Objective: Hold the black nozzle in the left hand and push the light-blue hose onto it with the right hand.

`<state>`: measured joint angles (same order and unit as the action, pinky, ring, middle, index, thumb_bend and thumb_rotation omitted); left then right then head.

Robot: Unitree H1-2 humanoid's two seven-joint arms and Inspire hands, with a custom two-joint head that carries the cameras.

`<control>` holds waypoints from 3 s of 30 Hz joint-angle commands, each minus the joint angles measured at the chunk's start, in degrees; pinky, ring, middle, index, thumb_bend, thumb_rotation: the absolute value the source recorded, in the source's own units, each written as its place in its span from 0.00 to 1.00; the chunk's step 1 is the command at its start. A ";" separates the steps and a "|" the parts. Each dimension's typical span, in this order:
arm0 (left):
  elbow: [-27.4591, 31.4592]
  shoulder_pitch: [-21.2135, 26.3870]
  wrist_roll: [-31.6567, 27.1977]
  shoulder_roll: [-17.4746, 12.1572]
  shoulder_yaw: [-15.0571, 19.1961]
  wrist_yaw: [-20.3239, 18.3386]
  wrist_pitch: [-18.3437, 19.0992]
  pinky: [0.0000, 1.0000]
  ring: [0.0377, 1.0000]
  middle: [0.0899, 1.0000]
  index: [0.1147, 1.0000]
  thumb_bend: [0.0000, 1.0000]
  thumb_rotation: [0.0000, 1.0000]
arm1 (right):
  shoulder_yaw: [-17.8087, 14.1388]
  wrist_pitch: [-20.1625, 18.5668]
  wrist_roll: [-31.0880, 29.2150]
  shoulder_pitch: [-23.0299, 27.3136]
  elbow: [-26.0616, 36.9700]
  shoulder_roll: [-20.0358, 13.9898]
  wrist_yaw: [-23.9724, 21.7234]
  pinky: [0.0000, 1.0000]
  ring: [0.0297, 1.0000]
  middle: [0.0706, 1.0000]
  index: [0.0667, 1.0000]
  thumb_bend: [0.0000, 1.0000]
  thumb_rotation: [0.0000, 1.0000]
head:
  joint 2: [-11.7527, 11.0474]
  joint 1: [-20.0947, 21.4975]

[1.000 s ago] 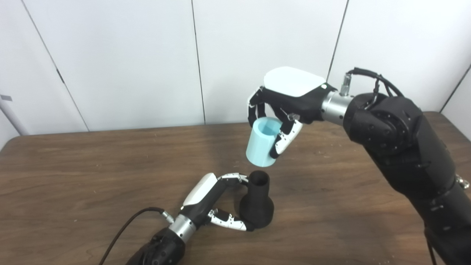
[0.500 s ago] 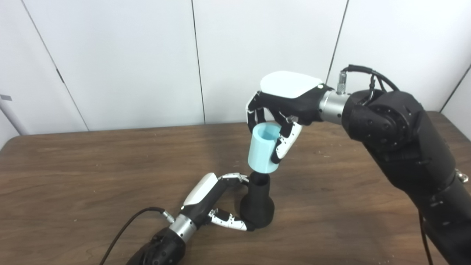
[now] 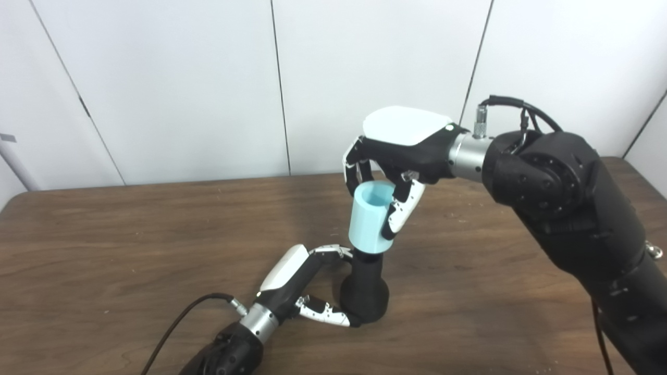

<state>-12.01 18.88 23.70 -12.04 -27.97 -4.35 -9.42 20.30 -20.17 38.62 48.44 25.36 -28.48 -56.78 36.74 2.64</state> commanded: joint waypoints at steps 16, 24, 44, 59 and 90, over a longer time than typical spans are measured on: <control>-2.81 -4.18 3.99 -1.30 -3.08 -6.00 6.34 0.85 0.84 0.73 0.42 0.52 0.07 | -0.90 0.18 0.23 0.56 1.76 -0.22 1.34 0.19 0.25 0.36 0.48 0.52 0.00 | 0.31 -0.03; -2.50 -4.05 3.95 -1.51 -3.12 -6.12 6.32 0.86 0.84 0.73 0.42 0.52 0.07 | -0.45 -0.44 0.78 0.27 1.87 -0.10 0.74 0.20 0.26 0.36 0.48 0.52 0.00 | 0.56 0.01; -2.13 -4.00 3.46 -1.24 -3.06 -6.44 7.18 0.86 0.84 0.73 0.42 0.52 0.07 | 0.28 -1.05 0.63 -0.02 2.22 -0.17 0.33 0.20 0.26 0.36 0.48 0.52 0.00 | 0.97 -0.32; -1.98 -3.79 3.41 -1.30 -3.14 -6.67 7.45 0.88 0.85 0.73 0.42 0.52 0.07 | 0.07 -0.47 -0.46 0.06 2.46 -0.09 0.78 0.20 0.26 0.36 0.48 0.52 0.00 | 1.00 -0.26; -1.77 -3.80 3.51 -1.36 -3.28 -6.58 7.57 0.88 0.85 0.73 0.42 0.52 0.07 | 0.72 -1.28 -2.03 -1.51 3.18 -0.35 0.51 0.20 0.26 0.36 0.48 0.52 0.00 | 1.45 -0.38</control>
<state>-10.50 18.63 23.83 -12.03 -28.45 -4.84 -7.42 21.35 -21.83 36.85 45.37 27.06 -28.33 -56.84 38.14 2.20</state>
